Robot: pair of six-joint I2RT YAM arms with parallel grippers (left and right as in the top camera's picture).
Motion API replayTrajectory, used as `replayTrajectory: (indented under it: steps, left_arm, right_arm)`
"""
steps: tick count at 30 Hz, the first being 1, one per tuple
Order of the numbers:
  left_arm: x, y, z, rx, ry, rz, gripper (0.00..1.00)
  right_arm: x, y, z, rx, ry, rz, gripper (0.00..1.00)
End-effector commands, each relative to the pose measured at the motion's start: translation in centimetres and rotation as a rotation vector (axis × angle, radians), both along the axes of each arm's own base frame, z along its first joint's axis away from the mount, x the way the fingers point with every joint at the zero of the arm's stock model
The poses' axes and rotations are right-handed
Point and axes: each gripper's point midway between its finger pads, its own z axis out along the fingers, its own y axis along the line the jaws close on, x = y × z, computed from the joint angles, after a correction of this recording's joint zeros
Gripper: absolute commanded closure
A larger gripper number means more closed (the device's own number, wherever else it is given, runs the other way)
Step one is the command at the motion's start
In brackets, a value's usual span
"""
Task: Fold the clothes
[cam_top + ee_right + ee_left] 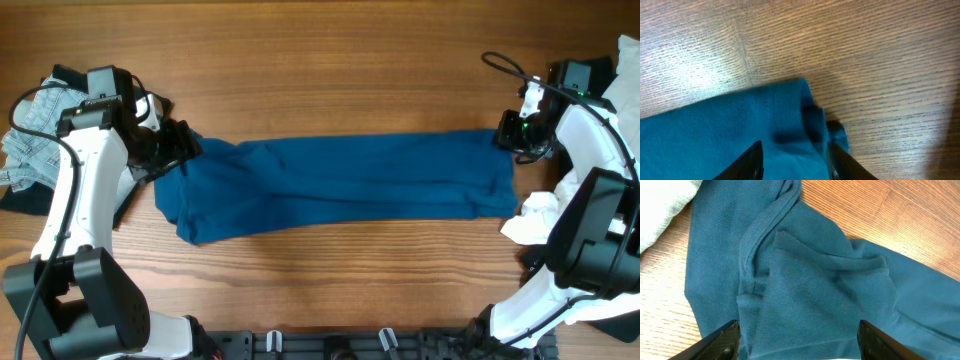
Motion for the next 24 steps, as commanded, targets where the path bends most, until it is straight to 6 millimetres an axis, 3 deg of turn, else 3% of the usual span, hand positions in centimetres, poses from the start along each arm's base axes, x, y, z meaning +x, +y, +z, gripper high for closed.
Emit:
replayTrajectory:
  steps: [1,5,11,15,18,22,23,24]
  left_arm:
    - [0.1,-0.3,0.2,-0.016,-0.008,-0.006,0.25]
    - [0.2,-0.3,0.2,-0.015,-0.011,-0.006,0.25]
    - [0.2,-0.3,0.2,-0.016,-0.011,-0.006,0.25]
    - [0.3,-0.3,0.2,-0.015,-0.014,-0.007,0.25]
    - [0.3,-0.3,0.2,-0.015,-0.014,-0.007,0.25]
    - [0.5,-0.3,0.3,-0.014,-0.022,-0.007,0.25]
    - [0.5,-0.3,0.3,-0.014,-0.022,-0.007,0.25]
    - [0.5,-0.3,0.3,-0.013,-0.022,-0.007,0.25]
  right_arm:
    - [-0.2,0.9,-1.3,0.022,0.02,0.033,0.59]
    - [-0.4,1.5,-2.6,0.032,0.052,0.045,0.62]
    - [-1.1,1.2,-2.7,0.016,0.081,0.036,0.96]
    - [-3.2,-0.5,-3.0,-0.077,0.184,-0.044,0.96]
    - [-6.7,-2.4,-2.8,-0.188,0.327,-0.191,0.96]
    - [-8.2,-2.4,-2.6,-0.203,0.387,-0.197,0.96]
    - [-8.2,-2.4,-2.6,-0.203,0.387,-0.196,0.94]
    - [-8.2,-2.4,-2.6,-0.203,0.387,-0.197,0.8]
